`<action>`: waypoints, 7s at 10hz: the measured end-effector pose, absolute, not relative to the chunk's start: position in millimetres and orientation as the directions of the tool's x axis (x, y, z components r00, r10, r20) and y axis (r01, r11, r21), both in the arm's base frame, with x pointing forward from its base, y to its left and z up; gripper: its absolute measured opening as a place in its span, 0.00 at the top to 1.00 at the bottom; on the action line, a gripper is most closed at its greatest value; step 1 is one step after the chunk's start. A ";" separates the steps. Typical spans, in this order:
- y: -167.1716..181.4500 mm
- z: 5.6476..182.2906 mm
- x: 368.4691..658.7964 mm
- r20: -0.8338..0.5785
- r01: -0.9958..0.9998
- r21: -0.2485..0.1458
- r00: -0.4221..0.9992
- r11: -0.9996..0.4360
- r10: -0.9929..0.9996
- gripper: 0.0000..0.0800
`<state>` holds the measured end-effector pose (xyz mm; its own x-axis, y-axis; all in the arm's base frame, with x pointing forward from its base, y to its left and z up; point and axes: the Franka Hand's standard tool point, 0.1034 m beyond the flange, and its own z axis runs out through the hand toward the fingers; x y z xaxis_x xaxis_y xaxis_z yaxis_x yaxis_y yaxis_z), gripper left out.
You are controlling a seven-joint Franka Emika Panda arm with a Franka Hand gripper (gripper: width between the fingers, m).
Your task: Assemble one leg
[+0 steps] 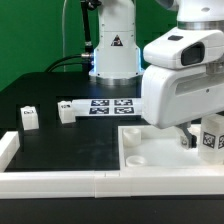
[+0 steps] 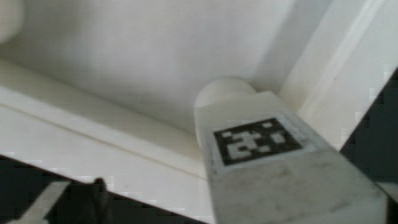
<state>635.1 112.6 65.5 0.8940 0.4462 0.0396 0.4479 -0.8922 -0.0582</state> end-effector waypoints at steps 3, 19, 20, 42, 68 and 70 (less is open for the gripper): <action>112.6 65.1 634.6 0.039 0.446 -0.059 0.895 -0.893 0.445 0.64; 113.4 62.9 632.1 -0.059 -0.831 -0.069 0.555 -0.551 -0.830 0.63; 113.9 62.3 631.9 -0.058 -0.810 -0.072 0.586 -0.582 -0.808 0.63; 109.9 60.5 633.1 0.022 -0.160 -0.092 0.986 -0.983 -0.162 0.64; 114.7 62.7 632.3 0.069 0.442 -0.048 0.896 -0.896 0.439 0.64; 114.9 62.7 632.4 0.070 0.431 -0.049 0.902 -0.901 0.427 0.64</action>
Offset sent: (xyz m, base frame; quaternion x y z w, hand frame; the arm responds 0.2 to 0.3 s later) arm 0.0000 0.0000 0.0000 0.0000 0.0000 0.0899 0.9960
